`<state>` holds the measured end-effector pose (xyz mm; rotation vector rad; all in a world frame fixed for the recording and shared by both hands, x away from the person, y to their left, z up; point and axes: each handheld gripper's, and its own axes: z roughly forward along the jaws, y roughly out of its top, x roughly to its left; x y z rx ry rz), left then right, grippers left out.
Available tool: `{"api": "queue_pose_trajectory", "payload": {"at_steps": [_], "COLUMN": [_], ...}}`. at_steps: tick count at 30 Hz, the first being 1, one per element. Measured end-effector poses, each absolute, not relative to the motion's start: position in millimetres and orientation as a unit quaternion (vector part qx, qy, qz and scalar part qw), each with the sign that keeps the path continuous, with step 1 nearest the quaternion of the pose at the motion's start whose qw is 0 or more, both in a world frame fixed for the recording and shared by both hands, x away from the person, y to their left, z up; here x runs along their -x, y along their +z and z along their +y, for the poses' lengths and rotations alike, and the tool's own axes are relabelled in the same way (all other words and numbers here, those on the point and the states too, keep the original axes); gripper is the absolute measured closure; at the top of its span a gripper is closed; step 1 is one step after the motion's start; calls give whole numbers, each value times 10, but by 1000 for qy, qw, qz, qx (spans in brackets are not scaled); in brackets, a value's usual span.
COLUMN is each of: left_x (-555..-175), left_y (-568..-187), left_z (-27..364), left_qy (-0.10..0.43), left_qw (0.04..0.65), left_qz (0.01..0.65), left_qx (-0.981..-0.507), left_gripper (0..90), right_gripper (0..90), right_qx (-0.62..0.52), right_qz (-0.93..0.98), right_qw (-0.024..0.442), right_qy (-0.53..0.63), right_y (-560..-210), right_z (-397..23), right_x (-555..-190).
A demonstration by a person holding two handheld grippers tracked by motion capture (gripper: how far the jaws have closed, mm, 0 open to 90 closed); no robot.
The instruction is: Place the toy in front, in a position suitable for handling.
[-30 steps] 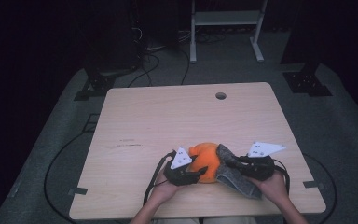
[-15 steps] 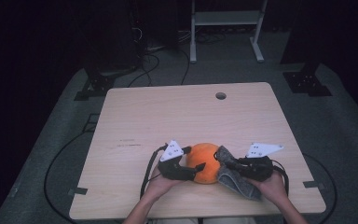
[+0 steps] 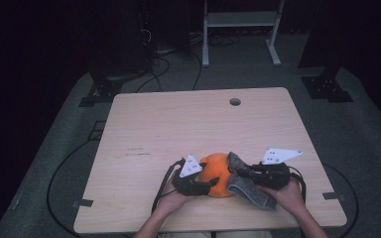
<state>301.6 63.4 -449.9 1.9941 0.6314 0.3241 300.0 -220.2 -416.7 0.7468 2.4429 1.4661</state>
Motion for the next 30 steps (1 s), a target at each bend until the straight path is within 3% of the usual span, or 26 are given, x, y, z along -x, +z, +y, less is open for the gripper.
{"api": "queue_pose_trajectory", "payload": {"at_steps": [7, 13, 19, 30], "left_x": [-2991, -2966, -2949, -2953], "left_y": [-4504, -4518, -4518, -4523], "left_z": [622, 635, 637, 651], "left_qy": [139, 141, 142, 141], "left_qw": [489, 491, 489, 489], "left_qz": [253, 250, 246, 246], "left_qx": [-823, -823, -825, -825], "left_gripper": [349, 352, 352, 352], "right_gripper": [808, 808, 808, 808], "right_qx": [-300, -246, -274, -237], "right_qz": [809, 827, 818, 824], "right_qw": [86, 79, 89, 94], "right_qy": [499, 500, 498, 505], "right_y": [-4231, -4180, -4177, -4062], "right_z": [-2465, -2165, -2336, -2113], "right_x": [-3084, -3017, -3028, -2985]}}
